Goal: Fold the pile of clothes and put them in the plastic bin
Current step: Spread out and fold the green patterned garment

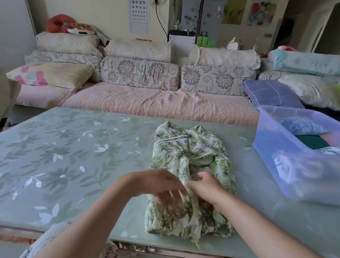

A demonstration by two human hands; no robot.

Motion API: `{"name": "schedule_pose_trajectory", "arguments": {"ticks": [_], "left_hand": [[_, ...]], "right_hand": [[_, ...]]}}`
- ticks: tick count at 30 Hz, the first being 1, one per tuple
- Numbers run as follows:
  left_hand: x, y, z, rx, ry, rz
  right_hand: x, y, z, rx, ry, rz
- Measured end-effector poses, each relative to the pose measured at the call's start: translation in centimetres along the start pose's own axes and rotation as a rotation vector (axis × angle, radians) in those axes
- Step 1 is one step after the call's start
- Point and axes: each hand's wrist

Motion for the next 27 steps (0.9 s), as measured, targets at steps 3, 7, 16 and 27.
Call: {"name": "schedule_pose_trajectory", "arguments": {"ticks": [3, 7, 16, 27], "left_hand": [[-0.4, -2.5, 1.3, 0.157, -0.086, -0.601], [0.6, -3.4, 3.3, 0.083, -0.583, -0.573], [1.6, -1.5, 4.5, -0.491, -0.966, -0.181], [-1.2, -4.5, 3.8, 0.073, -0.684, -0.727]], "right_hand": [[0.2, -0.1, 0.1, -0.029, 0.223, -0.006], [-0.4, 0.2, -0.7, -0.170, 0.459, -0.057], [0.3, 1.4, -1.3, -0.601, 0.806, 0.161], [0.7, -0.4, -0.9, -0.550, 0.862, 0.066]]}}
Point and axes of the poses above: each hand's wrist, its own y-axis away from the middle knuckle, its own x-axis out of the palm, z = x × y, and after that the axes turned 9 degrees about -x, right-handed
